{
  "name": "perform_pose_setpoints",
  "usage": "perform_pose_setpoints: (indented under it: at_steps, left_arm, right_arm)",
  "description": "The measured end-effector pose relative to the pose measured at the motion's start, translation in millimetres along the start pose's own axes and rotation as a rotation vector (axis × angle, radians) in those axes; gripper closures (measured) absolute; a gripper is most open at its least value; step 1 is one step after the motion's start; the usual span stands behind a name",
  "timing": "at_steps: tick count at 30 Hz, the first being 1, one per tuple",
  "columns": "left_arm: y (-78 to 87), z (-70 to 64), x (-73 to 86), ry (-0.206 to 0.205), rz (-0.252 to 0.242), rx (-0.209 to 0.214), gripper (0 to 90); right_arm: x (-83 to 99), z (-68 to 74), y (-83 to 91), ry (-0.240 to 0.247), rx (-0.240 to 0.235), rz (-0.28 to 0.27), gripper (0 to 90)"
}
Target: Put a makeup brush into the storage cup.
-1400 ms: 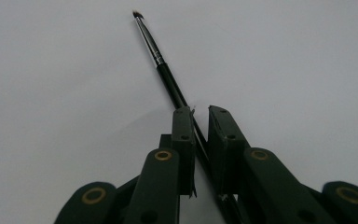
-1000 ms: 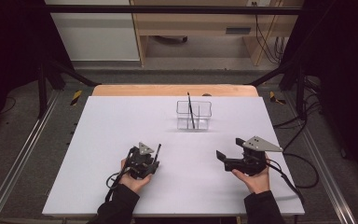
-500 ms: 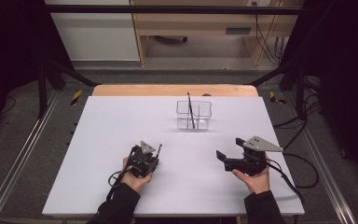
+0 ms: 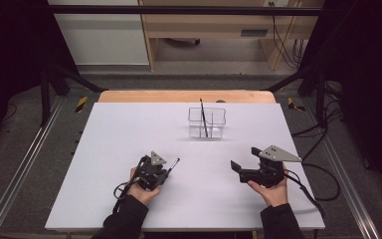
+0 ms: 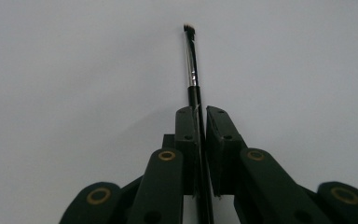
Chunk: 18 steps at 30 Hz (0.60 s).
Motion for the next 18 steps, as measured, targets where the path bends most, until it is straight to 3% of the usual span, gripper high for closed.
perform_pose_setpoints:
  at_steps: [9, 18]
  left_arm:
    - [7.1, 3.8, -6.0, 0.014, -0.017, -0.006, 66.6]
    - [20.8, 16.0, -20.9, 0.003, 0.005, 0.003, 50.0]
  right_arm:
    - [-0.7, -0.6, 0.9, 0.001, 0.002, -0.003, 10.4]
    - [-2.4, -0.9, 2.7, -0.01, -0.002, -0.008, 10.5]
Point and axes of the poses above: each handheld gripper's, and its own axes: y roughly backward along the jaws, x roughly out of its underside, z roughly to its left, the point moved 4 cm from there along -y, roughly forward along the jaws, and after that the axes turned 10 degrees about -y, right-handed, at the moved point
